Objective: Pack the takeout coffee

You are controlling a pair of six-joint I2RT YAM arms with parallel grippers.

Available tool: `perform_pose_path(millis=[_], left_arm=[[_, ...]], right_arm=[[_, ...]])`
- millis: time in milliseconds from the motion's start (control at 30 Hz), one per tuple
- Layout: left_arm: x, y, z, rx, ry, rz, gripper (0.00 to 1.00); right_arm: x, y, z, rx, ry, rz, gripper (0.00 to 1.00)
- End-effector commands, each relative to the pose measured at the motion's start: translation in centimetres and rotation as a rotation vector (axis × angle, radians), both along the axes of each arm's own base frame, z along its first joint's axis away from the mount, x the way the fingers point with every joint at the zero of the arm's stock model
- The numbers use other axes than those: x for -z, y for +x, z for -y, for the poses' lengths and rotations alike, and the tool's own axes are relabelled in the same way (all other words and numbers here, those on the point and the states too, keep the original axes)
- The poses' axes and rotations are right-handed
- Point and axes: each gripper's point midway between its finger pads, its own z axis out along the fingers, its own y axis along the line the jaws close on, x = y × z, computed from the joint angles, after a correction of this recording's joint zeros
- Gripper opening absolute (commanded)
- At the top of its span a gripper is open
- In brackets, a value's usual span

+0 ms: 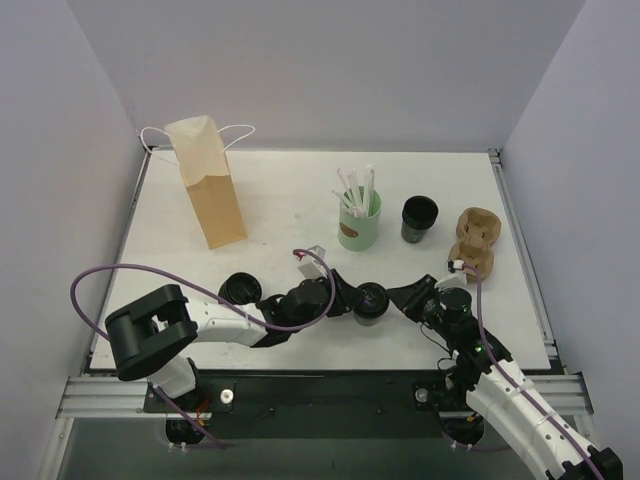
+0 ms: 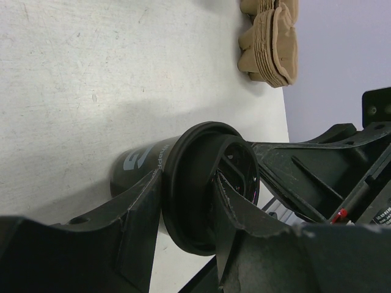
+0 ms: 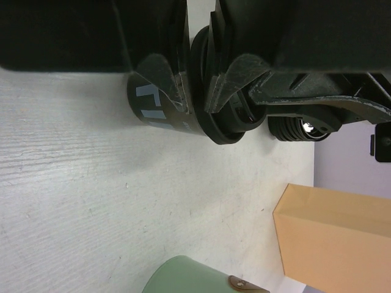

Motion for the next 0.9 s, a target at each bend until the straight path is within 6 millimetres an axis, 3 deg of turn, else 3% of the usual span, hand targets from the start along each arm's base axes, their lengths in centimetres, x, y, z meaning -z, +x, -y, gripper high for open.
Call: perform_pose_path(millis=[0, 167, 267, 300, 500, 633, 867], left_arm=[[14.5, -6.4, -10.3, 0.1, 0.605, -0.25, 0.4], [14.6, -6.4, -11.1, 0.074, 0.65, -0.266, 0.4], [14.3, -6.4, -11.7, 0.042, 0.649, -0.265, 0.4], [14.2, -6.4, -11.9, 0.031, 0.643, -0.268, 0.4], [14.3, -6.6, -13.1, -0.008, 0.67, -0.279, 0.4], [14.3, -6.6, -13.8, -0.034, 0.687, -0.286, 0.4], [14.2, -6.8, -14.5, -0.047, 0.691, -0.283, 0.4]], right_arm=[[10.7, -5.8, 3.4, 0.027, -0.204, -0.368, 0.14], [11.4, -6.3, 3.1, 0.023, -0.183, -0.387, 0.14], [12.9, -7.2, 3.1, 0.012, -0.193, -0.413, 0.13], [12.5, -6.9, 2.1, -0.011, -0.162, -0.38, 0.14], [13.4, -7.7, 1.1, -0.026, -0.184, -0.373, 0.13], [14.7, -8.2, 1.7, -0.011, -0.254, -0.4, 0.13], [14.1, -7.8, 0.7, -0.035, -0.278, -0.363, 0.13]])
